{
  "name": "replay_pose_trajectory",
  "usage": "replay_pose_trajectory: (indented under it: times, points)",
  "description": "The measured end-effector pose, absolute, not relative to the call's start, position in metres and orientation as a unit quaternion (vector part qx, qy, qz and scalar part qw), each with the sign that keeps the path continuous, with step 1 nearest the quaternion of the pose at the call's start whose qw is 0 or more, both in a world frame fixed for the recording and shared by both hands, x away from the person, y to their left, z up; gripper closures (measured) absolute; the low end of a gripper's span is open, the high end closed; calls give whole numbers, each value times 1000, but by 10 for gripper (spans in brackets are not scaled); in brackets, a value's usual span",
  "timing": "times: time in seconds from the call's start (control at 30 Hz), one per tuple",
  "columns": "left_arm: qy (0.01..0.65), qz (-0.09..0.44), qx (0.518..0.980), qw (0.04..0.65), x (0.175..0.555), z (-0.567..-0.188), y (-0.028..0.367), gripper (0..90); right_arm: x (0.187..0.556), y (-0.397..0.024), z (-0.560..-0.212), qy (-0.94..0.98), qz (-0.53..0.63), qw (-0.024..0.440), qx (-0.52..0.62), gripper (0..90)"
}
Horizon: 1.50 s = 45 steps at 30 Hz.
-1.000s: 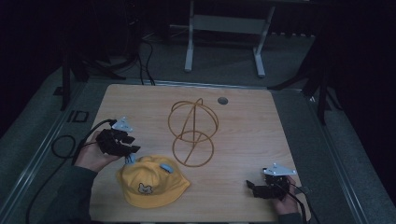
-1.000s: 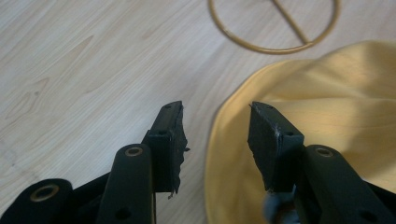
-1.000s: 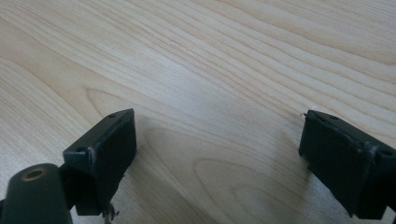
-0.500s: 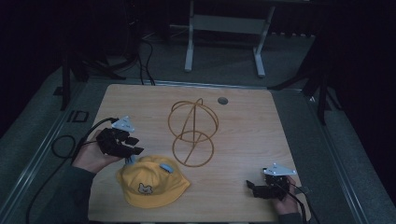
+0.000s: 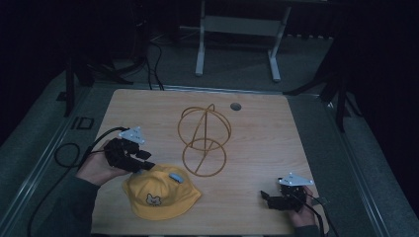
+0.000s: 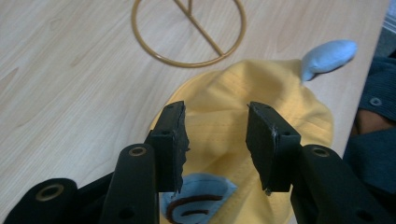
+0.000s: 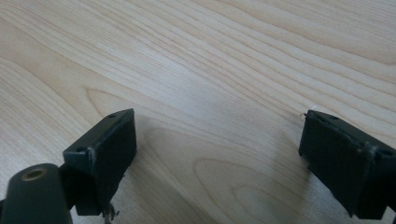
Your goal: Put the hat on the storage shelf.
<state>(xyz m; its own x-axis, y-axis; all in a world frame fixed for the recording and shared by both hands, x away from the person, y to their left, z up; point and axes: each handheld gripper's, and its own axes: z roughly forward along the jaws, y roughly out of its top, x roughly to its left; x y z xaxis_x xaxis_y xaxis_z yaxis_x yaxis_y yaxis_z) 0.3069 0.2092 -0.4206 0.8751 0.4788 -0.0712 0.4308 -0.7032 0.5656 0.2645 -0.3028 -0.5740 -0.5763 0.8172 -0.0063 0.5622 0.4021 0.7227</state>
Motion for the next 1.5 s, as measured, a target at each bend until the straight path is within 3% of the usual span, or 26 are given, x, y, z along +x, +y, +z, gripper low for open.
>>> replay_pose_trajectory:
  times: [0.63, 1.5]
  points:
    - [180, 3, 944, 277, 296, -417, 195, 571, 264, -303, -574, 816, 348, 183, 424, 110]
    - [145, -21, 967, 208, 305, -435, 176, 616, 264, -302, -574, 816, 348, 182, 425, 110]
